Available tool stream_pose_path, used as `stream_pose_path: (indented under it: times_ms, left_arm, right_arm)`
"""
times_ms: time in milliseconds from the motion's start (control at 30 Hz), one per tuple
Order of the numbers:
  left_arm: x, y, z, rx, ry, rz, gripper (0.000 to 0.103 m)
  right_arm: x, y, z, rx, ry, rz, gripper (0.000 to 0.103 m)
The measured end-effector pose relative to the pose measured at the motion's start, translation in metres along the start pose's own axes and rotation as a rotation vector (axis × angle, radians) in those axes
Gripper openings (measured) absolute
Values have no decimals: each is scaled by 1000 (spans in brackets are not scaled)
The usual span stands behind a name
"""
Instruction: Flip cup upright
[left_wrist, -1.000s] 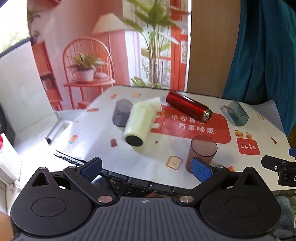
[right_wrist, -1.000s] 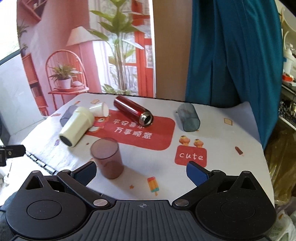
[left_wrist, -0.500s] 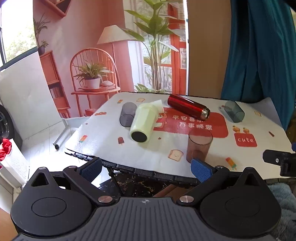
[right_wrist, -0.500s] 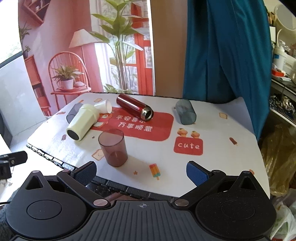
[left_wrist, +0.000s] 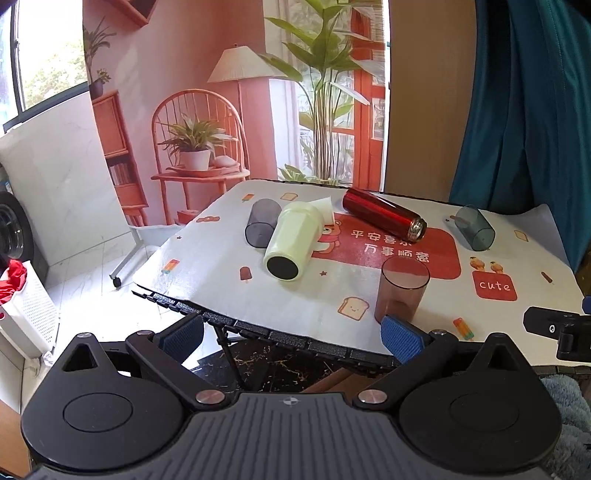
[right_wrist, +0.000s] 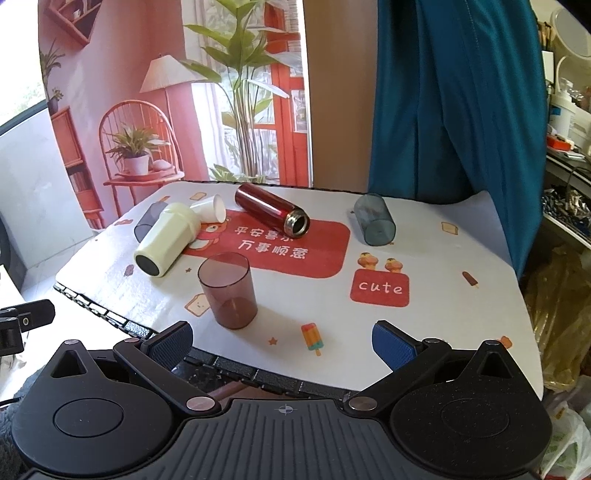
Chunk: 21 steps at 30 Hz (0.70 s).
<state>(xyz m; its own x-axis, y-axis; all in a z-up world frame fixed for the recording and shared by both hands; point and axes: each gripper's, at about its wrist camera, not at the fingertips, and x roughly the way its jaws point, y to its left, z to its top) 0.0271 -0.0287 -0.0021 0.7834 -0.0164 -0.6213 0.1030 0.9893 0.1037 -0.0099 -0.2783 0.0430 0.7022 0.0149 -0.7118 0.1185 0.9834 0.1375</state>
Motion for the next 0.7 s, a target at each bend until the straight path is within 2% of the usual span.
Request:
stream_pose_path:
  times_ms: [700]
  left_arm:
    - [1, 2, 1, -2, 12, 20, 103]
  right_arm:
    - [1, 0, 0, 3, 4, 1, 103]
